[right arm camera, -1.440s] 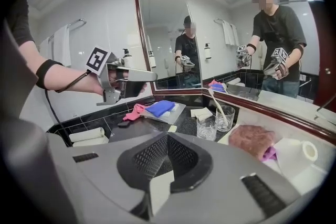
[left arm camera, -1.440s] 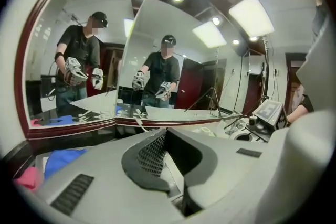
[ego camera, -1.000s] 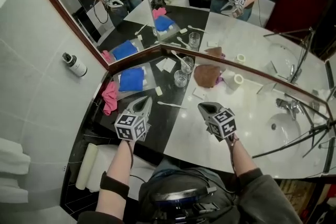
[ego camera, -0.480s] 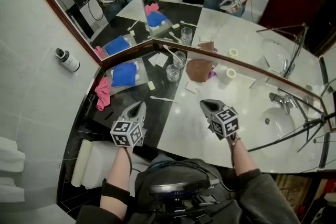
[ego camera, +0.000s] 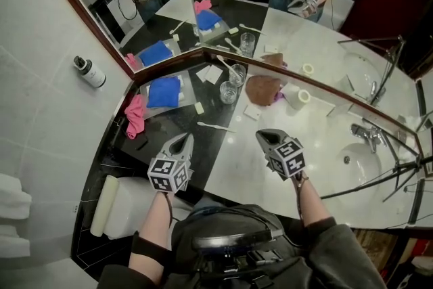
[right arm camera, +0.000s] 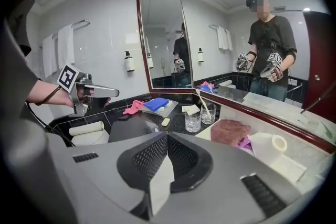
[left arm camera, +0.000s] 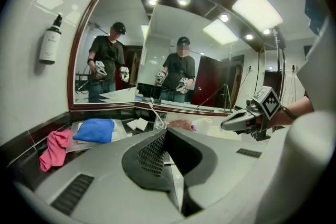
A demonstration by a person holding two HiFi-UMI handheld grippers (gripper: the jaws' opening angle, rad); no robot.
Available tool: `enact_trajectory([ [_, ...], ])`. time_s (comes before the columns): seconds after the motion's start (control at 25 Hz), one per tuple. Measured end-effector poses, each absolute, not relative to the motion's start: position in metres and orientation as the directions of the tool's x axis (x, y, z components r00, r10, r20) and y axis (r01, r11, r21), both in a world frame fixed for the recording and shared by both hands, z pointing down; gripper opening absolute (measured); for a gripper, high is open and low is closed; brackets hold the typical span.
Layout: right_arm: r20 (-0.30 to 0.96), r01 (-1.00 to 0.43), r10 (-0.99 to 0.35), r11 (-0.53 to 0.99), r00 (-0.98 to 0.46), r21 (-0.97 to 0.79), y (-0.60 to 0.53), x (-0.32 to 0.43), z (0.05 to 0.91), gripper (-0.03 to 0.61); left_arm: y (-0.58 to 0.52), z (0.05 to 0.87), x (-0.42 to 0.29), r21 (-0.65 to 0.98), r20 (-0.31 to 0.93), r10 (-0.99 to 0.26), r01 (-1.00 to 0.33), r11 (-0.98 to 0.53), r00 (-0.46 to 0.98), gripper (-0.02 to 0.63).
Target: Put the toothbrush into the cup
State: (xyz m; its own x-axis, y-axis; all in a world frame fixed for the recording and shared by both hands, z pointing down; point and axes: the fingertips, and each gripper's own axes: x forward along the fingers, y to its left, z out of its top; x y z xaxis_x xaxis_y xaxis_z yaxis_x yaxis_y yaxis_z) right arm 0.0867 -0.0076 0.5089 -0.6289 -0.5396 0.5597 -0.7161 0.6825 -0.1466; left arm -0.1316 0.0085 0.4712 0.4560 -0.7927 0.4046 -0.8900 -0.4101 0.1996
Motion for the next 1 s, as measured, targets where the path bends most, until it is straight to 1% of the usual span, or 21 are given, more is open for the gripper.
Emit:
enact_trajectory([
  [0.16, 0.61, -0.677, -0.5, 0.732, -0.615, -0.083, -0.016, 0.063, 0.52, 0.02, 0.008, 0.477, -0.137, 0.199, 0.407, -0.791, -0.89, -0.411, 0.457, 0.0],
  [0.28, 0.67, -0.617, -0.453, 0.787, -0.588, -0.009, -0.025, 0.044, 0.536, 0.021, 0.009, 0.483, -0.14, 0.194, 0.414, -0.785, -0.887, -0.419, 0.461, 0.0],
  [0.32, 0.693, -0.585, -0.431, 0.811, -0.578, 0.017, -0.029, 0.037, 0.542, 0.032, 0.008, 0.485, -0.142, 0.196, 0.414, -0.786, -0.888, -0.416, 0.46, 0.0],
  [0.36, 0.717, -0.547, -0.407, 0.836, -0.566, 0.042, -0.032, 0.029, 0.549, 0.059, 0.007, 0.487, -0.145, 0.198, 0.414, -0.788, -0.89, -0.411, 0.456, 0.0],
  [0.4, 0.74, -0.506, -0.383, 0.86, -0.554, 0.066, -0.035, 0.02, 0.556, 0.073, 0.005, 0.489, -0.148, 0.202, 0.413, -0.791, -0.892, -0.404, 0.451, 0.0],
  [0.48, 0.78, -0.425, -0.333, 0.9, -0.529, 0.096, -0.041, 0.004, 0.571, 0.087, 0.003, 0.494, -0.154, 0.212, 0.41, -0.798, -0.897, -0.388, 0.442, 0.0],
  [0.52, 0.799, -0.387, -0.308, 0.917, -0.517, 0.103, -0.043, -0.004, 0.58, 0.098, 0.002, 0.496, -0.156, 0.218, 0.41, -0.8, -0.899, -0.38, 0.438, 0.0],
  [0.64, 0.846, -0.282, -0.234, 0.954, -0.479, 0.105, -0.051, -0.028, 0.605, 0.162, -0.001, 0.506, -0.162, 0.235, 0.414, -0.802, -0.902, -0.363, 0.431, 0.0],
  [0.8, 0.894, -0.171, -0.154, 0.981, -0.421, 0.089, -0.064, -0.06, 0.636, 0.166, -0.008, 0.519, -0.171, 0.234, 0.427, -0.801, -0.907, -0.35, 0.42, 0.0],
  [1.0, 0.939, -0.106, -0.062, 0.994, -0.338, 0.028, -0.076, -0.077, 0.685, 0.166, -0.019, 0.53, -0.178, 0.239, 0.431, -0.804, -0.911, -0.336, 0.409, 0.0],
])
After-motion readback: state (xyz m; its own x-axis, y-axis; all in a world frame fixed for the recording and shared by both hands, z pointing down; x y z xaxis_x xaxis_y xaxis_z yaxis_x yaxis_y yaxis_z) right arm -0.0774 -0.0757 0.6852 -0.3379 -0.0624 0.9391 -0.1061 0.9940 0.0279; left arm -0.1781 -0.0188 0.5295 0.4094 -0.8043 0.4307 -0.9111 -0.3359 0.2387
